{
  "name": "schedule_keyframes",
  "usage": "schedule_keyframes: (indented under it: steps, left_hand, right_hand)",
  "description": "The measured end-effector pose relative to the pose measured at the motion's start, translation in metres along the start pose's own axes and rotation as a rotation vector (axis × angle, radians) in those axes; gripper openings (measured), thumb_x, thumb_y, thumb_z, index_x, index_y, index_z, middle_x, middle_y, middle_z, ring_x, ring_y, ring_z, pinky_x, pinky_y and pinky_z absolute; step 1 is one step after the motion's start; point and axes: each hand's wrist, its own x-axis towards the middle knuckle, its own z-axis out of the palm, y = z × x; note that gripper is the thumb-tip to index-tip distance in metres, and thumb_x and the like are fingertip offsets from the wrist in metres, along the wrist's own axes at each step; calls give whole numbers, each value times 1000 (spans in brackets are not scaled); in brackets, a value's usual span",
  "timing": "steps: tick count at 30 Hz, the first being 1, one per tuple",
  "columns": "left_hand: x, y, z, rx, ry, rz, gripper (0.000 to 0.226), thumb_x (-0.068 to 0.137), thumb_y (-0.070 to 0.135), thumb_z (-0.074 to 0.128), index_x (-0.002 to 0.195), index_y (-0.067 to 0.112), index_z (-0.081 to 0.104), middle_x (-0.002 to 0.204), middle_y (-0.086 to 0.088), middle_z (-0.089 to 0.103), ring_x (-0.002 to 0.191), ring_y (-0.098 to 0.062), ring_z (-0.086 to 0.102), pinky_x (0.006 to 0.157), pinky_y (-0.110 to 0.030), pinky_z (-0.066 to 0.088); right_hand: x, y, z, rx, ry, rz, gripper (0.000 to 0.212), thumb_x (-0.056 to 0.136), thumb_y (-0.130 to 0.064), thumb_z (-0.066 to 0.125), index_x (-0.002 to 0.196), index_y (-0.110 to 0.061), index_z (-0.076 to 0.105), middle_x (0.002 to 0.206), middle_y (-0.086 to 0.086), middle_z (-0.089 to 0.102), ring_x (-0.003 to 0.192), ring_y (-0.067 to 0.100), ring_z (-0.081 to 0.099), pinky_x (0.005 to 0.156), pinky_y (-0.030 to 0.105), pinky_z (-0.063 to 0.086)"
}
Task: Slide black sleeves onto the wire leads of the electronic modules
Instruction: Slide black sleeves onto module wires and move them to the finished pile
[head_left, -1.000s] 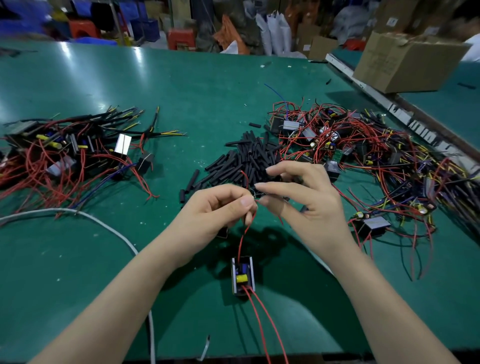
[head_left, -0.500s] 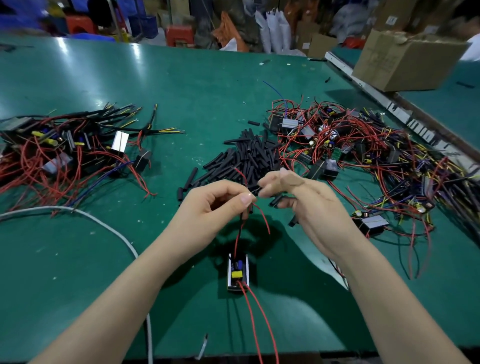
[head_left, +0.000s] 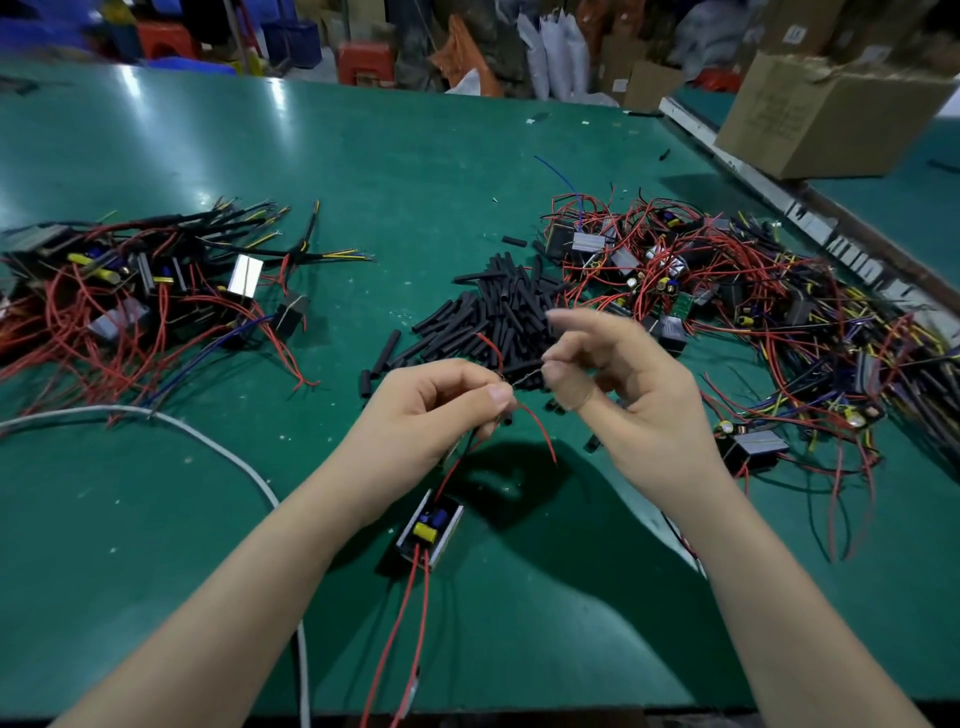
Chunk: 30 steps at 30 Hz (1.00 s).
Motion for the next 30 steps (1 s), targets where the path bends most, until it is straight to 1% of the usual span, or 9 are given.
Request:
schedule_keyframes:
  steps: [1,6,11,18,22,24,26,28,30]
  left_hand:
    - [0,0,0,1,-4,7,16,85,19,64,70,21,68,57,10,55,53,0,47,55,-10,37]
    - [0,-1,1,13,48,18,14,87,18,64,72,16,65,56,8,57,53,-3,46,55,-13,38]
    - [0,-1,5,7,119,15,18,89,6,60,71,8,62,53,6,59,47,3,46,53,-8,37]
    - [2,-4,4,67,129,15,21,89,9,62,68,13,63,52,8,57,47,-1,44,51,-10,36]
    - [1,-10,6,378,61,118,27,87,15,67,63,26,59,53,13,47,51,-3,37,53,-19,33]
    - [1,-11,7,556,37,204,33,86,22,65,59,33,52,52,13,43,51,-2,34,53,-16,29]
    - [0,-11,5,614,18,243,19,83,24,63,64,28,63,55,15,49,53,1,42,55,-13,31]
    - [-1,-10,3,641,-3,284,11,82,22,63,79,16,73,62,15,57,60,4,50,61,-12,37]
    - [-2,-11,2,665,-45,333,12,84,21,64,85,14,74,69,17,60,66,6,54,65,-12,40]
  right_hand:
    - [0,0,0,21,7,24,24,88,-15,64,108,-28,60,90,-7,62,84,14,59,72,31,44]
    - [-1,5,-1,-286,64,-149,13,87,-11,65,97,-16,70,95,4,60,88,10,57,74,14,40]
    - [-2,11,1,-541,130,-334,12,86,-15,70,95,-7,74,98,8,59,88,29,55,79,40,46]
    - [-3,11,2,-672,190,-450,12,90,-18,67,90,-10,77,105,-1,50,86,27,51,74,35,43]
    - [-2,11,5,-654,26,-450,9,89,-9,65,86,-5,73,94,5,61,86,28,53,74,42,44]
    - [-2,11,3,-539,-136,-356,6,89,-8,64,86,-6,69,87,1,61,82,20,54,76,31,44]
    - [-1,8,-2,-306,-233,-91,7,90,-14,61,85,-14,65,78,-3,60,74,8,53,72,21,44]
    - [1,3,-6,-63,-263,183,5,89,-19,64,85,-22,63,72,1,63,66,7,54,65,23,46]
    - [4,2,-9,82,-242,356,14,86,-9,67,90,-21,61,65,-2,64,56,6,52,57,19,43]
